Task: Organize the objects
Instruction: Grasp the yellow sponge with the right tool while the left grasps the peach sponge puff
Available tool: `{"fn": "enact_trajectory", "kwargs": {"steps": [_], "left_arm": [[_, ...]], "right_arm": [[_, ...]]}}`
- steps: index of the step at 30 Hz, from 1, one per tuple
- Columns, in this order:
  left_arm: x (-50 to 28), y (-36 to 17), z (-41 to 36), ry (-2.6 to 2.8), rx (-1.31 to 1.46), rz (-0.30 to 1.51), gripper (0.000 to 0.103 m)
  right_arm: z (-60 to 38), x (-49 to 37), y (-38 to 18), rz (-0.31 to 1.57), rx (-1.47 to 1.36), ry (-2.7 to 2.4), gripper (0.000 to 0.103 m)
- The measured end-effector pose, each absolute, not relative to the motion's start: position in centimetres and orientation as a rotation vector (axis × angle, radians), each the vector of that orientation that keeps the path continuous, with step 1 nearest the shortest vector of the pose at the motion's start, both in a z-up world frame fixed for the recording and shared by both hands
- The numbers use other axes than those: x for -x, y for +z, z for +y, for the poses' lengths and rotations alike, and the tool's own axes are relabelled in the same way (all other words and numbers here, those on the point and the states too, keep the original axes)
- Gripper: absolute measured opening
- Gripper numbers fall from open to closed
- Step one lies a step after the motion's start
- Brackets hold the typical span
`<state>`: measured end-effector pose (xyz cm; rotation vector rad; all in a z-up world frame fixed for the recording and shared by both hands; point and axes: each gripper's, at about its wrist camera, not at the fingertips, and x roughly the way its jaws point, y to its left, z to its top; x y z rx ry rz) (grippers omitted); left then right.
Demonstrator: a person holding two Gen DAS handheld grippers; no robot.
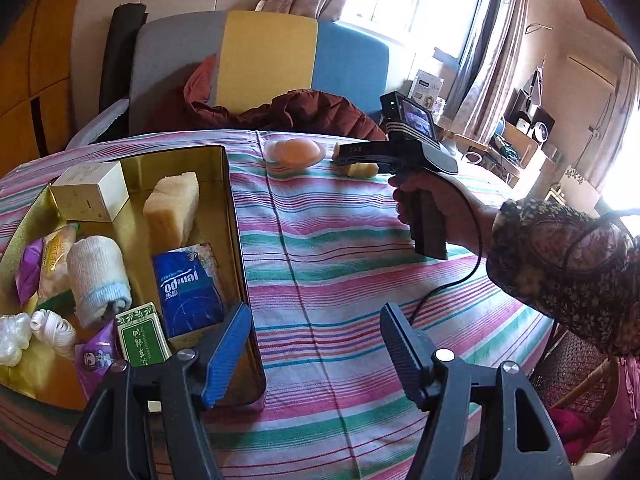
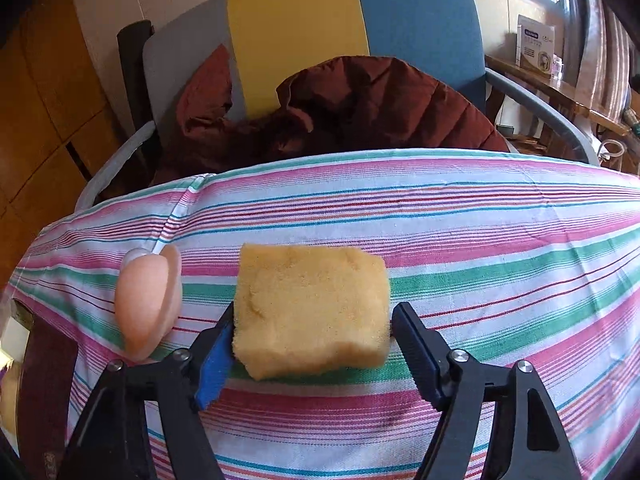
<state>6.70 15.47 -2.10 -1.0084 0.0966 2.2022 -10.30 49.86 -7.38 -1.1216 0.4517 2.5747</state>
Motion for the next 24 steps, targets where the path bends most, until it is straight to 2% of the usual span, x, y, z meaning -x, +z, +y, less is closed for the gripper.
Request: {"fn": "enact_trajectory", "kwargs": {"steps": [11, 16, 19, 24], "left_arm": [[-3.7, 0.6, 19.5, 2.165, 0.932, 0.068, 0.069], [0.5, 1.4, 24.3, 2.150, 0.943, 0.062, 0.075], [3.6, 1.1, 27.5, 2.162, 0.997, 0.068, 0.075], [9.1, -1.0, 31.5, 2.223, 1.117, 0.046, 0.081]], "right_arm": [[49.4, 5.9, -7.0, 0.383, 1.094, 2.462, 0.064], [50.7, 2.1, -7.5, 0.529, 1.019, 2.400, 0.064], [51.0, 1.2, -7.6, 0.560, 0.997, 2.393, 0.065], [50.9, 1.2, -7.7, 0.551, 0.989, 2.392, 0.065]]}}
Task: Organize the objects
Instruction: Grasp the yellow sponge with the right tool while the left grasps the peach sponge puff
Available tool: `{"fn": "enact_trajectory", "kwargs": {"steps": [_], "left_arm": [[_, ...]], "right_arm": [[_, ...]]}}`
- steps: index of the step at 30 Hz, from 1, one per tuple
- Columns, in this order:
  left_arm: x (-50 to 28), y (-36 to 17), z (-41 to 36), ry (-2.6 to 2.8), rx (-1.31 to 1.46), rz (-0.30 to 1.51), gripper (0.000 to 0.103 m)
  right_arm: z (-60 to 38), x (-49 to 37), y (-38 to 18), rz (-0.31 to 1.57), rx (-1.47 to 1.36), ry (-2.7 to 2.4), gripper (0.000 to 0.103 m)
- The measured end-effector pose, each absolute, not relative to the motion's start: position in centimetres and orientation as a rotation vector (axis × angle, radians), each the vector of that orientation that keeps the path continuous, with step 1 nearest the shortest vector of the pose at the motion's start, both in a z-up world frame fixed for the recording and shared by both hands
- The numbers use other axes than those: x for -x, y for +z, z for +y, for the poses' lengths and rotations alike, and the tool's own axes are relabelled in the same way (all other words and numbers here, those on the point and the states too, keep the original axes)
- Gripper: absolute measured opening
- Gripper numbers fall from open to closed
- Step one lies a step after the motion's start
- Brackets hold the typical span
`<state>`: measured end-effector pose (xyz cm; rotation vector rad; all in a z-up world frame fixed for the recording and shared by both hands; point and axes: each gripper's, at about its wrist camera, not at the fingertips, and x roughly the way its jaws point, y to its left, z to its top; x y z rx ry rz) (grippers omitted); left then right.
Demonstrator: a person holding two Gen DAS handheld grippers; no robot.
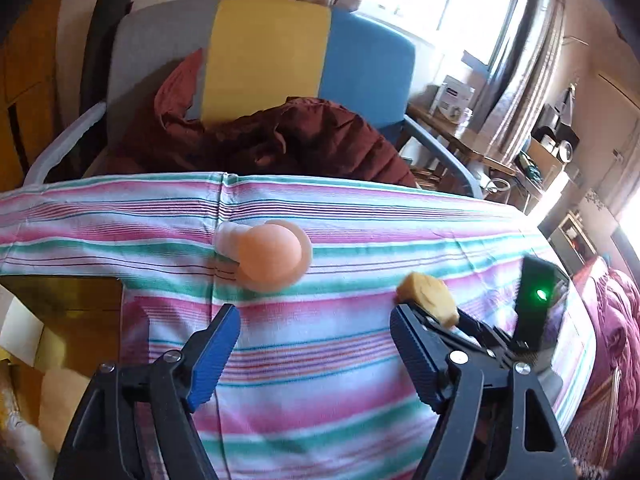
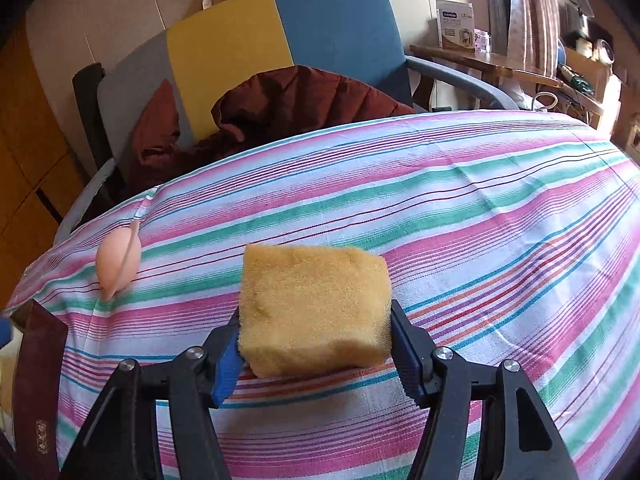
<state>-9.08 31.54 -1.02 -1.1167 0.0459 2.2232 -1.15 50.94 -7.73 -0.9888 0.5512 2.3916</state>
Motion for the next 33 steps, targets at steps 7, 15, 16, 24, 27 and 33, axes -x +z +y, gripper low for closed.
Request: {"fn": "enact_trajectory", "kwargs": {"steps": [7, 15, 16, 24, 27, 33], "left_arm": [[15.0, -5.0, 35.2, 2.332, 1.227, 0.093, 0.083], [17.9, -7.3, 36.0, 2.370, 1.258, 0.018, 0.086], [17.8, -7.5, 36.1, 2.370, 1.247, 0.022, 0.085], [17.5, -8.4, 35.7, 2.378, 1.195, -0.070, 0.053], [17.5, -8.5, 34.3, 2.415, 1.203, -0.114, 0.030], [16.0, -8.1, 33.2, 2.418, 1.137, -0.096, 0.012]], "right_arm": [[51.1, 1.0, -7.8, 0.580, 0.968, 2.406, 0.065], [51.0, 1.0, -8.0, 0.568, 0.965, 2.407, 0.065], [51.0, 1.0, -8.0, 0.566, 0.965, 2.406, 0.065], [51.0, 1.0, -7.9, 0.575, 0.959, 2.411, 0.065], [51.1, 0.9, -7.9, 0.573, 0.957, 2.411, 0.065], [50.9, 1.0, -7.9, 0.554, 0.963, 2.405, 0.065]]}}
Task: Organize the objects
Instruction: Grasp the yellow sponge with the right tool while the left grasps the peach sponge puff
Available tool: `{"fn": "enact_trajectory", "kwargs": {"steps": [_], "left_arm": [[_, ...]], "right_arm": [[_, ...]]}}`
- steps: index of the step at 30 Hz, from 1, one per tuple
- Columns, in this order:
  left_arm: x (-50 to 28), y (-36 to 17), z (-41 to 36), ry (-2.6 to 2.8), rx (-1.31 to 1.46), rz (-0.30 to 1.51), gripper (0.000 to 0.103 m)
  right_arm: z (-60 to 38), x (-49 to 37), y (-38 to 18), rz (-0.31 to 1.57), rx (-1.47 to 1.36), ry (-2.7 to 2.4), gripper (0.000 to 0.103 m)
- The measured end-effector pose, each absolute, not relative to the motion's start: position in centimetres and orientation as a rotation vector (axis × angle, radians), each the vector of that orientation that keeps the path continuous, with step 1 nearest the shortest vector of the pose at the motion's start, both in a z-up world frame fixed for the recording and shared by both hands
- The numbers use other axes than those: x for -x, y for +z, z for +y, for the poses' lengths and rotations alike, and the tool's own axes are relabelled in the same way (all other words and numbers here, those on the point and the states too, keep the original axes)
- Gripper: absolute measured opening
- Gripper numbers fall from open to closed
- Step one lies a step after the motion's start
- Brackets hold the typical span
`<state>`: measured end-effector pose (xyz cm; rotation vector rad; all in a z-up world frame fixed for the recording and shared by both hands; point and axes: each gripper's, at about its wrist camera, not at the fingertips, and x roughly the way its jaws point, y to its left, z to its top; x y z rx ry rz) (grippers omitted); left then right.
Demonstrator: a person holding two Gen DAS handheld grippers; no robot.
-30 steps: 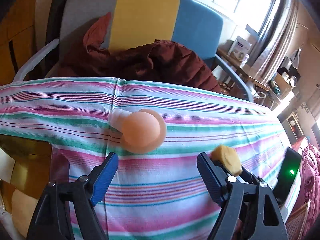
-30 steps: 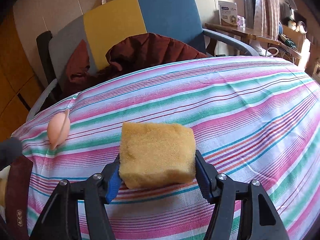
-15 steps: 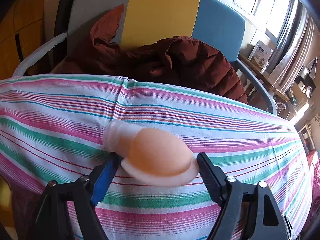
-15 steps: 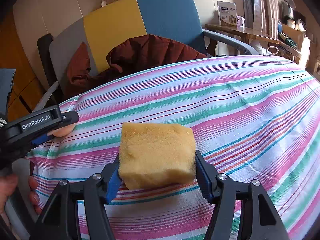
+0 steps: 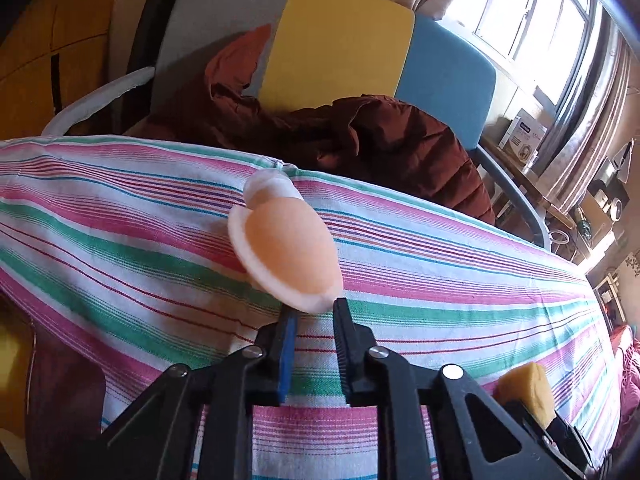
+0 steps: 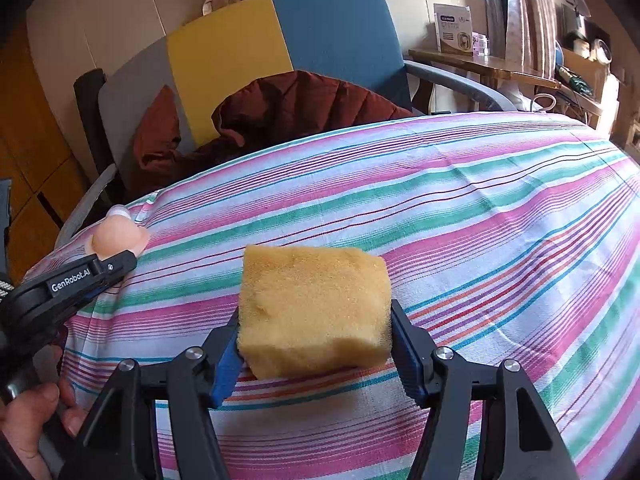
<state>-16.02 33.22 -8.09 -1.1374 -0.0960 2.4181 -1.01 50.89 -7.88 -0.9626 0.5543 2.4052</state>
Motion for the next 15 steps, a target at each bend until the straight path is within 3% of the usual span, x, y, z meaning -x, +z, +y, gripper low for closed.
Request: {"fn": "enact_trajectory", "kwargs": {"steps": [4, 6, 8, 9, 11, 15], "left_arm": [[15.1, -7.8, 33.3, 2.395, 1.135, -0.047, 0.012], [15.5, -7.5, 33.1, 2.417, 1.150, -0.076, 0.019], [16.3, -7.1, 32.5, 2.431, 1.163, -0.162, 0.048], [16.8, -6.9, 32.4, 2.445, 1.170, -0.178, 0.054], [17.5, -6.4, 32.8, 2.480, 1.161, -0.160, 0.087], [19.2, -5.8, 34.2, 2.553, 1.160, -0.010, 0.089]], "right_arm": [[51.0, 1.0, -7.8, 0.554, 0.961, 2.403, 0.065], [51.1, 0.9, -7.8, 0.561, 0.958, 2.405, 0.065], [51.1, 0.8, -7.8, 0.568, 0.953, 2.406, 0.065], [51.2, 0.8, -7.8, 0.572, 0.952, 2.407, 0.065], [51.2, 0.8, -7.8, 0.575, 0.950, 2.409, 0.065], [51.4, 0.7, -7.9, 0.589, 0.943, 2.414, 0.065]]}}
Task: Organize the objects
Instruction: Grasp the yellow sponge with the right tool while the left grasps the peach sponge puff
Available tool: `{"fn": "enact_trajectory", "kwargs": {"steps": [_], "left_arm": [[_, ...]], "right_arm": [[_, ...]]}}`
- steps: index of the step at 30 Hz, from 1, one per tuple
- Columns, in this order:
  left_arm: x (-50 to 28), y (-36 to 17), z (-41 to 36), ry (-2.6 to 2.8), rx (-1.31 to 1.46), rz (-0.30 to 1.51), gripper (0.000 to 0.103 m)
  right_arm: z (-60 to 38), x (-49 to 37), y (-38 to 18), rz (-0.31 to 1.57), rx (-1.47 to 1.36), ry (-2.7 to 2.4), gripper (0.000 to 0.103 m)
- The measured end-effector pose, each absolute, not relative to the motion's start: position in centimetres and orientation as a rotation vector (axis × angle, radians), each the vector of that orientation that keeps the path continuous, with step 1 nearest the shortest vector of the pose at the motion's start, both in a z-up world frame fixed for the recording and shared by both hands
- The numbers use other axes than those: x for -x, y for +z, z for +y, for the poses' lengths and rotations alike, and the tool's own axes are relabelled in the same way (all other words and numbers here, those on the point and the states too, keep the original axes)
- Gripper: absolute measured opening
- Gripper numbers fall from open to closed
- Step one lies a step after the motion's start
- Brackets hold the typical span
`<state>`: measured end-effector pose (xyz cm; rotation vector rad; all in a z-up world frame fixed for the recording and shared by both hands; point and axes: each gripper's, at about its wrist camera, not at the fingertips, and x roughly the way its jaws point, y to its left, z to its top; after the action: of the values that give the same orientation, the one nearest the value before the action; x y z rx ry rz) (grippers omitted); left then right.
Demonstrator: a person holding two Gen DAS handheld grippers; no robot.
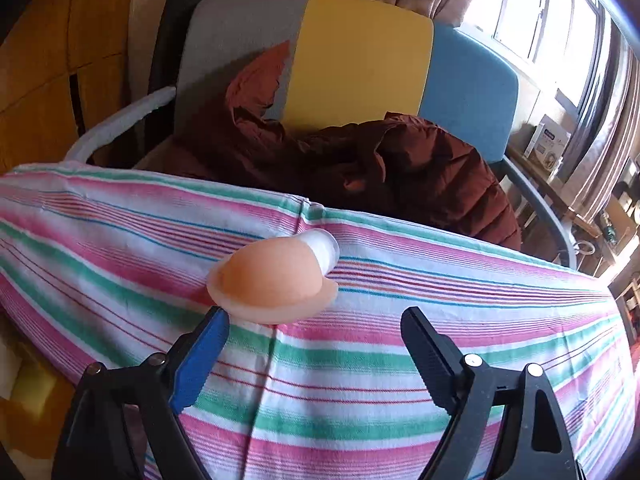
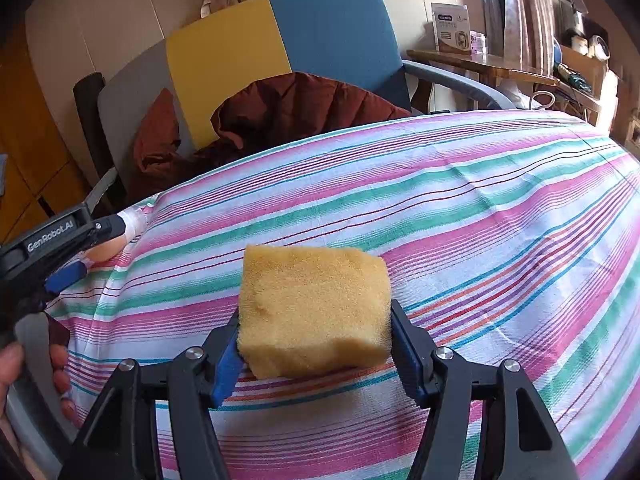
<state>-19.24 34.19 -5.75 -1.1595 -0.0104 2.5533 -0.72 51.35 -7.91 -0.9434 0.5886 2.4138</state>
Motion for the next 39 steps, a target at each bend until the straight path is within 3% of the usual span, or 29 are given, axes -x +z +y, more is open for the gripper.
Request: {"fn": "enact_trajectory", "kwargs": {"steps": [5, 11, 15, 21, 27, 35, 39], "left_arm": [[21.8, -6.3, 34.3, 2.611, 1.251, 0.138, 0.089], [21.2, -4.2, 32.6, 2.525, 1.293, -0.005, 0.089], [21.9, -2.0, 34.5, 2.524, 1.131, 0.197, 0.091], [24.7, -5.7, 37.2, 2.370, 1.246, 0.525, 0.091], [25.2, -8.0, 37.1, 2.360, 1.290, 0.571, 0.091], [23.7, -8.1, 36.4, 2.372, 1.322, 0.394, 0.057], [21.8, -7.9, 35.7, 2.395, 1.306, 0.328, 0.053]], "right_arm": [[51.3, 0.6, -8.0, 0.601, 0.938, 2.420, 0.065], [51.4, 0.5, -8.0, 0.609, 0.935, 2.424, 0.066], [51.5, 0.5, -8.0, 0.611, 0.935, 2.425, 0.066], [51.5, 0.6, -8.0, 0.613, 0.935, 2.426, 0.066], [51.5, 0.7, -8.0, 0.619, 0.932, 2.427, 0.066], [51.4, 0.8, -8.1, 0.619, 0.930, 2.429, 0.066], [51.4, 0.7, -8.1, 0.621, 0.927, 2.432, 0.066]]}}
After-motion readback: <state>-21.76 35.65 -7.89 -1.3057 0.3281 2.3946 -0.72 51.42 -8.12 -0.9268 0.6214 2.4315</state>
